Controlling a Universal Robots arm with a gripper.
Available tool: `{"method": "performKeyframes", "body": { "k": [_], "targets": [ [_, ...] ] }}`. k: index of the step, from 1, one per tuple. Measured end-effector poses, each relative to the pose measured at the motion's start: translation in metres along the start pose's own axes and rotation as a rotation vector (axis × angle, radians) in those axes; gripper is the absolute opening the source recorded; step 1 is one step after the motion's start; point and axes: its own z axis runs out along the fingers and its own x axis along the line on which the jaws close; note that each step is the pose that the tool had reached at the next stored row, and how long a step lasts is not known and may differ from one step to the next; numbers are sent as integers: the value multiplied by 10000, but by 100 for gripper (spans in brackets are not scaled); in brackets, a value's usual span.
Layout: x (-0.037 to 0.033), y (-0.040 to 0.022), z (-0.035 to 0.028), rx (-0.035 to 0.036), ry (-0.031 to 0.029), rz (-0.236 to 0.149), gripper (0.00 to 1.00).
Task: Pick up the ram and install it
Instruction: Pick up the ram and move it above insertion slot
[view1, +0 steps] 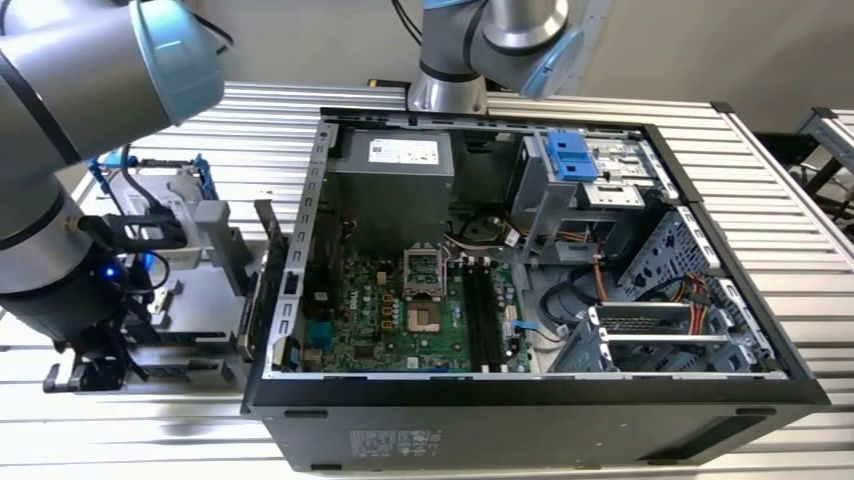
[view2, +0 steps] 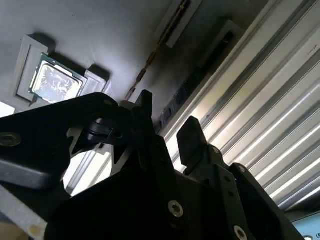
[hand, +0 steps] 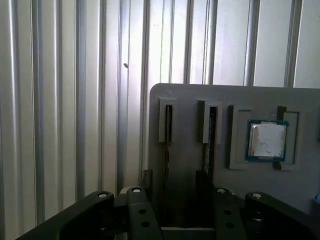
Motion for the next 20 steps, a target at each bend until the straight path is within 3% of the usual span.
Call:
{"method": "performKeyframes", "body": {
  "k": [8,20],
  "targets": [
    [4,0,92,-1,-3,0,100],
    [18,4,98,0,-4,1,100]
  ]
}}
